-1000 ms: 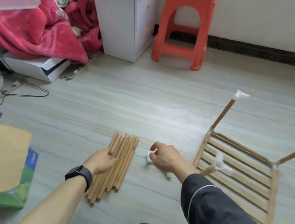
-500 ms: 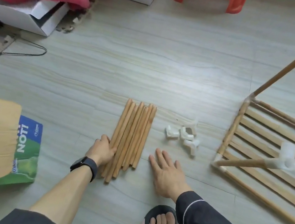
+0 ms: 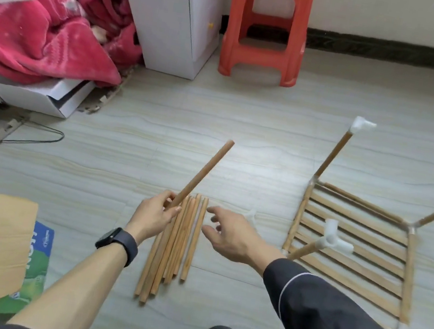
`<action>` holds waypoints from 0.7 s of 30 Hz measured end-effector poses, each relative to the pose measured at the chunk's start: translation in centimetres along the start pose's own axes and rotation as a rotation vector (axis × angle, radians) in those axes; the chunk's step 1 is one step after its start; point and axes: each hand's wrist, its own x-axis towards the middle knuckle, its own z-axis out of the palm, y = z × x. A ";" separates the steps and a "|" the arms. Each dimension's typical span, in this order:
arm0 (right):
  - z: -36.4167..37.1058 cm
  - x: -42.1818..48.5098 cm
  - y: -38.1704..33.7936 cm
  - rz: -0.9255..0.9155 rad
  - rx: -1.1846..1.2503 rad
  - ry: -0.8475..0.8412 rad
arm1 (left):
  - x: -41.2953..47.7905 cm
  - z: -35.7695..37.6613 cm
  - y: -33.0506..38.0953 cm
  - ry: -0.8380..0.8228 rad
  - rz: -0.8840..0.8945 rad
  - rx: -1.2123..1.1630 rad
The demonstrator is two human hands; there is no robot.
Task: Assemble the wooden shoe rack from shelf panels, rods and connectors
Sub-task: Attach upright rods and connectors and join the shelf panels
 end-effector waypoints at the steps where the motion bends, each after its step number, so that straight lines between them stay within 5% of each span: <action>1: -2.4 -1.0 -0.8 -0.080 -0.070 0.133 | 0.0 -0.7 2.9 0.006 0.095 0.004; 4: -9.3 -5.0 -2.0 -0.298 -0.387 0.499 | -0.5 -1.9 12.0 -0.027 0.347 0.004; 6: -13.2 -8.1 -1.0 -0.264 -0.577 0.618 | -1.7 -1.7 17.8 -0.083 0.481 -0.033; 9: -16.9 -13.3 3.1 -0.035 -0.748 0.601 | -4.0 0.1 24.4 -0.116 0.655 -0.014; 12: -16.6 -18.6 8.3 0.127 -0.630 0.584 | -6.2 3.5 27.7 -0.083 0.770 0.060; 16: -12.8 -23.8 13.7 0.325 -0.472 0.610 | -7.8 8.4 27.8 0.002 0.483 -0.185; 18: -11.0 -25.3 15.5 0.365 -0.411 0.647 | -8.0 10.6 26.7 -0.144 0.239 -0.184; 21: -9.0 -25.6 16.8 0.391 -0.379 0.639 | -7.8 13.2 25.2 -0.333 0.115 -0.078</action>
